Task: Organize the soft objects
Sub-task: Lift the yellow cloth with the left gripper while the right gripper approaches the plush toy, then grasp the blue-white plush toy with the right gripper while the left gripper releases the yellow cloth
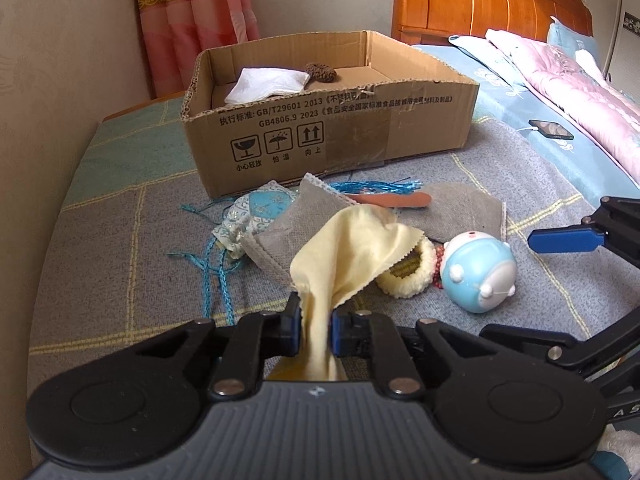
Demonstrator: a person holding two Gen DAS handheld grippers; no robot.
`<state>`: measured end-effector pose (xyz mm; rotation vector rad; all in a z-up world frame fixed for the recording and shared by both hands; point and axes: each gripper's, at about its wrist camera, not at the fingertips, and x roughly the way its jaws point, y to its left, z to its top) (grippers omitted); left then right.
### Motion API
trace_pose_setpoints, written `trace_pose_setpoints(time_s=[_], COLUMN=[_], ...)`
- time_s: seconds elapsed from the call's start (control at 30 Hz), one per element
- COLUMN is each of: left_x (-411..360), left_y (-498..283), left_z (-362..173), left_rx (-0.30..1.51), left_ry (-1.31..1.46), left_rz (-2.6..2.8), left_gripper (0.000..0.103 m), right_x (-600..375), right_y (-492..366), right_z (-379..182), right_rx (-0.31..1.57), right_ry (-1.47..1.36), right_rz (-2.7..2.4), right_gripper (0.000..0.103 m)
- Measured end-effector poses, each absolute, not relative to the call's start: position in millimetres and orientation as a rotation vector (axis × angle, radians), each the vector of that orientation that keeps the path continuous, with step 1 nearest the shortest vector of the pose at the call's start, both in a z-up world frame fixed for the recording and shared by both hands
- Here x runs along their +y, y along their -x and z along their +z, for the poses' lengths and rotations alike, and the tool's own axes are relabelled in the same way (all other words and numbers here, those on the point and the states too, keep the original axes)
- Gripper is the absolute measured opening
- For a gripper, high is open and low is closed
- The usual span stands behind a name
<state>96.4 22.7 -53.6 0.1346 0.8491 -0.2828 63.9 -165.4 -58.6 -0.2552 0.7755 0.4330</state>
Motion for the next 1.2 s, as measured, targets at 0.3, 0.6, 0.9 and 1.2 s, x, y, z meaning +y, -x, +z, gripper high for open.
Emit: trace_pose_setpoints(time_s=[0.3, 0.6, 0.9, 1.2], left_x=[37.3, 39.6, 38.5, 35.4], left_y=[-85.4, -84.6, -85.7, -94.4], left_z=[-24.7, -3.1, 15.3, 41.1], left_rx=[0.796, 0.762, 0.726, 0.649], left_ry=[-0.096, -0.124, -0.139, -0.196], left_rz=[-0.289, -0.285, -0.303, -0.304], left_gripper=[0.003, 0.003, 0.003, 0.003], right_x=[-160.2, -149.1, -152.8, -161.9], right_y=[-71.4, -78.7, -74.8, -67.5], right_z=[-59.6, -60.5, -52.6, -35.8], right_rx=[0.764, 0.764, 0.761, 0.732], right_ry=[0.251, 0.28, 0.264, 0.264], right_rz=[0.467, 0.486, 0.483, 0.486], right_gripper=[0.086, 0.063, 0.052, 0.052])
